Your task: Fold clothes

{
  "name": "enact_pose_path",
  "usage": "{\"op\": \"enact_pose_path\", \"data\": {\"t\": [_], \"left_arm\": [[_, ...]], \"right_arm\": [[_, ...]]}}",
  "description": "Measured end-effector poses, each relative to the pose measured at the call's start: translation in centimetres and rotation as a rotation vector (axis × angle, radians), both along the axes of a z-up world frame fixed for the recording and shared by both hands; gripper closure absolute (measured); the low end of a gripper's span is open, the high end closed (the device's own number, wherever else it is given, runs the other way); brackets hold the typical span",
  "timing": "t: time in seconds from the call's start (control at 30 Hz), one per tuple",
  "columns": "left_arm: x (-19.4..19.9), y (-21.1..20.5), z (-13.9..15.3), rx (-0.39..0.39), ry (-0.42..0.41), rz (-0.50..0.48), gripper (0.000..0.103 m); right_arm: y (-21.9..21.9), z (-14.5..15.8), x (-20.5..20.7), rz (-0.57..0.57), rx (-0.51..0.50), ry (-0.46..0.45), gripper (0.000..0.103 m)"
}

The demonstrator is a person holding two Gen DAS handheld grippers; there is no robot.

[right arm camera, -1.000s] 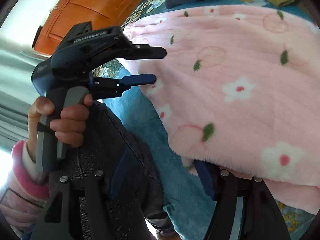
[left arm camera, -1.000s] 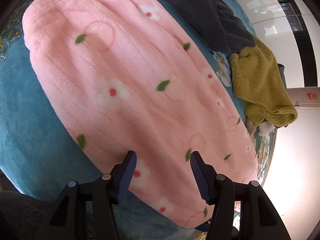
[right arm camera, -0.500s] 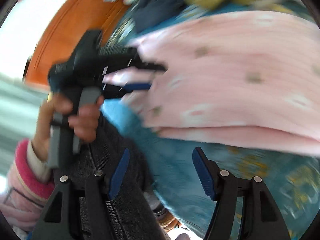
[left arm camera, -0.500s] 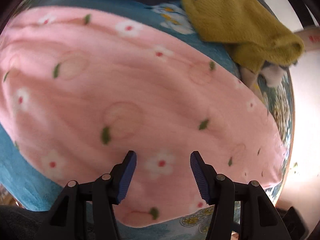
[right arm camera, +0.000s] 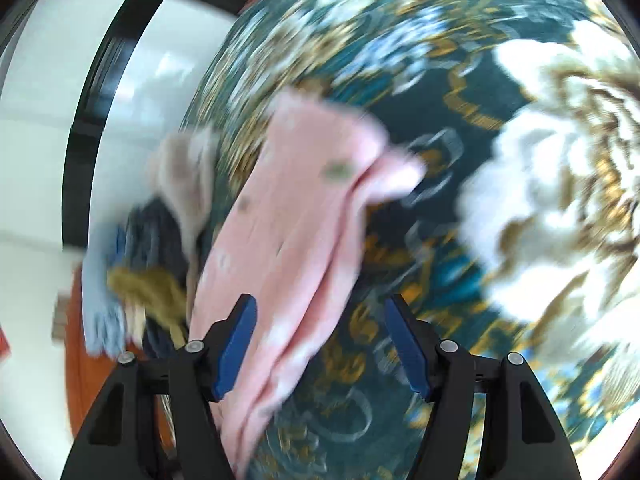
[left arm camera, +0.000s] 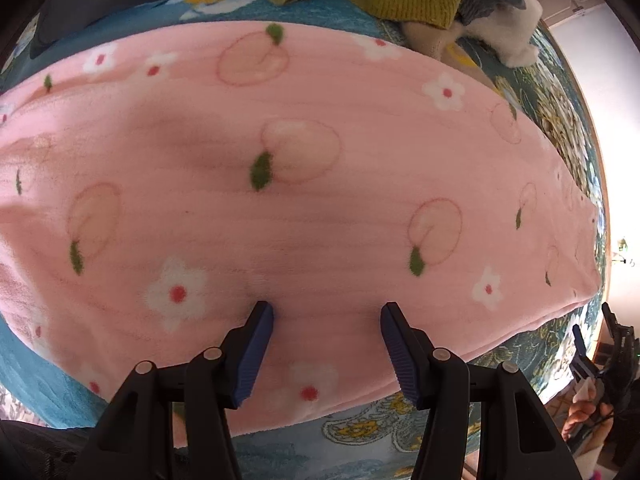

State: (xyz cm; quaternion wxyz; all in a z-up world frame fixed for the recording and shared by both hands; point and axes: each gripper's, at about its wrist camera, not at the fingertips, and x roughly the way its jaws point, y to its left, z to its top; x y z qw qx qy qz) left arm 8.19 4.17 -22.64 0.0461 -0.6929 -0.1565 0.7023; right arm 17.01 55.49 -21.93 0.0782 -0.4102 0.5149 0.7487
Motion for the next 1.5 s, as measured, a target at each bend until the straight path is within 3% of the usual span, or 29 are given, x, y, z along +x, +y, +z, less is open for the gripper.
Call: {"op": "enact_pose_path", "data": {"t": [0.17, 0.43, 0.47, 0.5, 0.57, 0.67, 0.73, 0.83, 0.97, 1.03, 1.13, 1.3, 1.4, 1.5], "left_arm": [[0.2, -1.9, 0.3, 0.011, 0.009, 0.059, 0.043], [0.7, -4.1, 1.7, -0.007, 0.072, 0.104, 0.043], [0.7, -4.3, 1.8, -0.003, 0.072, 0.119, 0.043], [0.8, -4.5, 1.8, 0.001, 0.071, 0.134, 0.043], [0.7, -4.6, 1.8, 0.006, 0.073, 0.146, 0.043], [0.5, -4.7, 1.8, 0.014, 0.078, 0.155, 0.043], [0.4, -4.7, 1.8, 0.019, 0.081, 0.162, 0.043], [0.2, -4.8, 1.9, 0.027, 0.093, 0.175, 0.043], [0.4, -7.4, 2.1, 0.078, 0.127, 0.263, 0.043], [0.5, -8.8, 2.1, 0.106, 0.144, 0.312, 0.043], [0.2, -10.4, 2.0, 0.151, 0.166, 0.386, 0.043], [-0.2, -12.0, 0.8, 0.262, 0.146, 0.516, 0.043], [-0.8, -12.1, 0.1, 0.331, 0.13, 0.564, 0.043], [-0.8, -12.3, -0.1, 0.405, 0.125, 0.573, 0.043]], "right_arm": [[3.4, -2.2, -2.1, -0.083, -0.093, 0.002, 0.031], [4.6, -3.7, -3.8, -0.169, -0.194, 0.042, 0.034], [4.8, -3.8, -3.7, -0.2, -0.206, 0.047, 0.045], [4.9, -3.7, -3.6, -0.221, -0.215, 0.045, 0.063], [5.1, -3.5, -3.6, -0.24, -0.22, 0.025, 0.079], [4.5, -1.2, -4.2, -0.193, -0.147, 0.033, 0.084], [3.6, 1.3, -4.7, -0.144, -0.079, 0.077, 0.085], [-0.1, 6.7, -6.6, 0.014, 0.054, 0.18, 0.085], [-9.5, 14.0, -8.0, 0.325, 0.184, 0.373, 0.085], [-14.7, 15.7, -8.2, 0.476, 0.197, 0.438, 0.085], [-22.6, 14.4, -9.4, 0.658, 0.163, 0.427, 0.085], [-33.8, 5.7, -10.8, 0.855, 0.078, 0.181, 0.085], [-37.6, 1.7, -9.9, 0.906, 0.064, 0.069, 0.085], [-38.9, 0.8, -9.7, 0.906, 0.044, 0.051, 0.085]]}}
